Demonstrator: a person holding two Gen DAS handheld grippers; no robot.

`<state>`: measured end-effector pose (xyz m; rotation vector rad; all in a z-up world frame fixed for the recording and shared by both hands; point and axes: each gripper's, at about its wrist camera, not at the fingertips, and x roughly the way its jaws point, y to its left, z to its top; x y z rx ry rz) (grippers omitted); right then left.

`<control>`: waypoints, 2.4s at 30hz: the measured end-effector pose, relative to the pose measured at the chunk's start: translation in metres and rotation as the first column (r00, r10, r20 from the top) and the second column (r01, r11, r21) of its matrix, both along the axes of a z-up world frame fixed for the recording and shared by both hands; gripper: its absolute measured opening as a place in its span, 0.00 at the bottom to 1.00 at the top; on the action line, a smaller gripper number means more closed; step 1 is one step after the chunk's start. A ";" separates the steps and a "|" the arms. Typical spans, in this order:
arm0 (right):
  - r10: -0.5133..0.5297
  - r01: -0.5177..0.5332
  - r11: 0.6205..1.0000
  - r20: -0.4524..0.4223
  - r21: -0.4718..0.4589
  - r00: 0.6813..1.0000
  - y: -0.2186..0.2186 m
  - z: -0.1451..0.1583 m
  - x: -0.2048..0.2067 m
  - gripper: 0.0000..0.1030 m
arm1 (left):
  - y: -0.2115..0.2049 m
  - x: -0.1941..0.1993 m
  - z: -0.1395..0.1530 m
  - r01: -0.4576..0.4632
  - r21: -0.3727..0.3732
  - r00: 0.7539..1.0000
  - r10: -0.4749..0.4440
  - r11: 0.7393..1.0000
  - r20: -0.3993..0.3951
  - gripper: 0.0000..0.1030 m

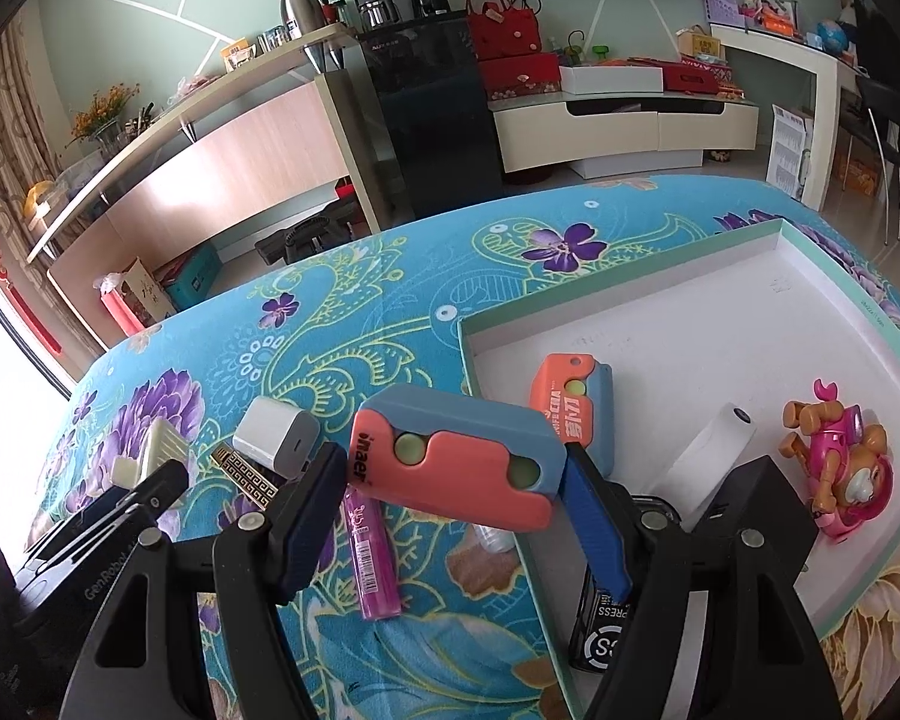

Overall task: Organize rigid objects
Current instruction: 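Grasp the white plastic clip with the left gripper while the right gripper holds the knife toy, then carry knife toy and clip into the tray while both grippers open, then move both open grippers back from the tray toward the item pile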

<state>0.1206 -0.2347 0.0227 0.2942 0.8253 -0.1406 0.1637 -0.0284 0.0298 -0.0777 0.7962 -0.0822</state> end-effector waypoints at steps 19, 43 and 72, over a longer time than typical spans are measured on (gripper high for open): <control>-0.230 0.231 0.973 0.066 -0.006 0.971 -0.105 0.024 -0.028 0.71 | -0.119 -0.029 0.039 0.295 0.021 0.947 -0.295 0.955 0.129 0.50; -0.470 0.470 0.882 0.023 -0.016 0.883 -0.195 0.009 -0.068 0.71 | -0.228 -0.040 0.005 0.478 0.071 0.872 -0.483 0.875 0.078 0.50; -0.371 0.366 0.925 -0.036 -0.101 0.928 -0.164 0.018 -0.056 0.77 | -0.161 -0.017 -0.002 0.290 0.029 0.957 -0.289 0.957 -0.035 0.87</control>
